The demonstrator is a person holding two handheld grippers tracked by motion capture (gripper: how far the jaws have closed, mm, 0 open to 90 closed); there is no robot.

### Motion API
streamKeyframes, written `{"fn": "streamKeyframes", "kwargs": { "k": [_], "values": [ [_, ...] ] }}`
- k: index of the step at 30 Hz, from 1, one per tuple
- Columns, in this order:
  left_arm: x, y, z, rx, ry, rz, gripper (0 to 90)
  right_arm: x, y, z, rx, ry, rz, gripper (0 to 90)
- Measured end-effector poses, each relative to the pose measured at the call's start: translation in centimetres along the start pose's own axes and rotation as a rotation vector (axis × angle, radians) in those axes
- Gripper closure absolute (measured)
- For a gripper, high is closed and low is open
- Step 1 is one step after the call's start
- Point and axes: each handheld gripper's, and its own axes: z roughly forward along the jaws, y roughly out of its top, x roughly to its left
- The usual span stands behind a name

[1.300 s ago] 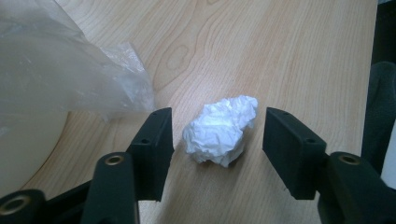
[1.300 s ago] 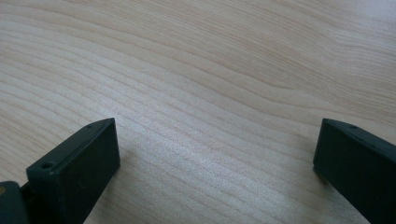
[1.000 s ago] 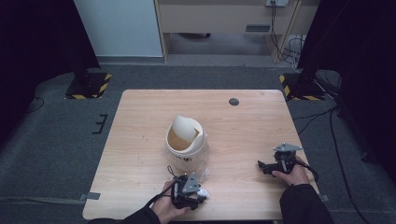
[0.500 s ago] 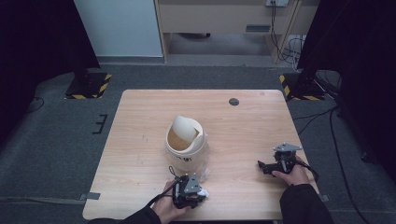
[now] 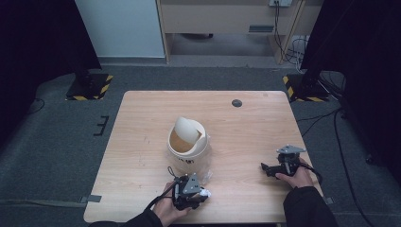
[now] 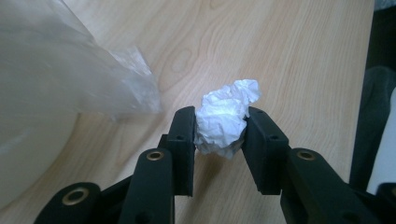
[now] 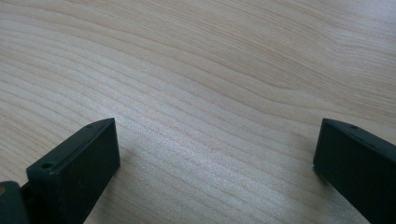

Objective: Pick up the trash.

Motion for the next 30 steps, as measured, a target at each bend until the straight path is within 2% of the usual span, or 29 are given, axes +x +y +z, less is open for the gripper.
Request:
{"fn": "streamKeyframes", "kwargs": {
  "k": [8, 15, 18, 22, 28, 29, 30],
  "values": [
    [0.2, 0.4, -2.0, -0.088, 0.016, -0.030, 65.1, 0.0, 0.0, 0.0, 0.000, 0.000, 0.000, 0.7],
    [0.3, 0.7, -4.1, -0.190, 0.010, -0.064, 64.9, 0.0, 0.0, 0.0, -0.001, 0.001, 0.000, 0.7],
    [0.5, 0.9, -4.9, -0.216, 0.020, -0.062, 65.0, 0.0, 0.0, 0.0, 0.000, 0.001, -0.001, 0.7],
    [0.9, 1.0, -6.3, -0.274, 0.044, -0.077, 65.3, 0.0, 0.0, 0.0, -0.001, 0.001, -0.001, 0.7],
    [1.8, 0.8, -8.0, -0.330, 0.085, -0.101, 65.4, 0.0, 0.0, 0.0, 0.000, 0.001, -0.002, 0.7],
    [2.0, 0.8, -8.6, -0.353, 0.099, -0.105, 65.4, 0.0, 0.0, 0.0, 0.000, 0.002, -0.002, 0.7],
    [2.0, 0.8, -8.6, -0.353, 0.099, -0.105, 65.4, 0.0, 0.0, 0.0, 0.000, 0.002, -0.002, 0.7]
  ]
}}
